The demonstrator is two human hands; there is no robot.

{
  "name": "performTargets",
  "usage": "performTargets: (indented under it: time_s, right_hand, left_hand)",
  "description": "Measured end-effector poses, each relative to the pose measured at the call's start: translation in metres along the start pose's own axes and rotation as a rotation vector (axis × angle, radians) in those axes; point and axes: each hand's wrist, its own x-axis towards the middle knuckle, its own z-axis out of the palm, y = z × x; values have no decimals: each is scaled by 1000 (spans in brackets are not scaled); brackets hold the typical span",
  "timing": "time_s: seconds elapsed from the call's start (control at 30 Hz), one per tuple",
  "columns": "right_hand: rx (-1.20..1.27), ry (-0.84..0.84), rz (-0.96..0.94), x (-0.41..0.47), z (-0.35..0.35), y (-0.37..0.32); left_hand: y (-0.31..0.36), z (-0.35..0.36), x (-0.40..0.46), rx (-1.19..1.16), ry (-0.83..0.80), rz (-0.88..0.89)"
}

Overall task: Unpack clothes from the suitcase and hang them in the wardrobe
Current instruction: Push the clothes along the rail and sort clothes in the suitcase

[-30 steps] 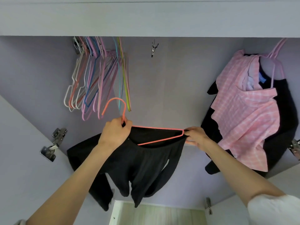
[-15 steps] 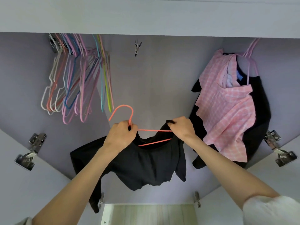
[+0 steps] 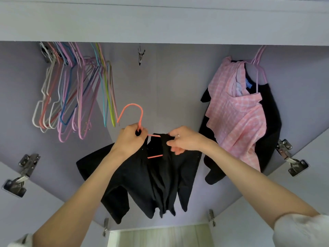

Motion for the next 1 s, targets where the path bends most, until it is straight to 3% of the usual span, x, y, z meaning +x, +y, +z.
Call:
performTargets:
  time_s: [0.07, 0.1, 0.3, 0.43, 0.53, 0.63, 0.83, 1.0]
  right_hand:
    - [-561, 160, -64, 3, -2, 1]
    - [-671, 235, -100, 5, -1, 2]
    - [-212, 531, -161, 15, 4, 32]
    - [-21, 665, -100, 10, -13, 60]
    - [-143, 592, -95, 11, -19, 77]
    - [-403, 643, -36, 12, -24, 92]
    - [-243, 668, -47, 6, -21, 99]
    - [-197, 751, -26, -7, -25, 102]
  left_hand:
    - [2, 1, 0, -4, -20, 31]
    - [3, 0, 0, -6, -24, 45]
    - [-18, -18, 3, 69, -137, 79]
    - [-44, -36, 3, 156, -69, 61]
    - [-48, -35, 2, 167, -25, 91]
    - [-50, -30, 4, 166, 4, 97]
    - [-42, -16, 8, 152, -89, 127]
    - [-17, 9, 11, -3, -137, 192]
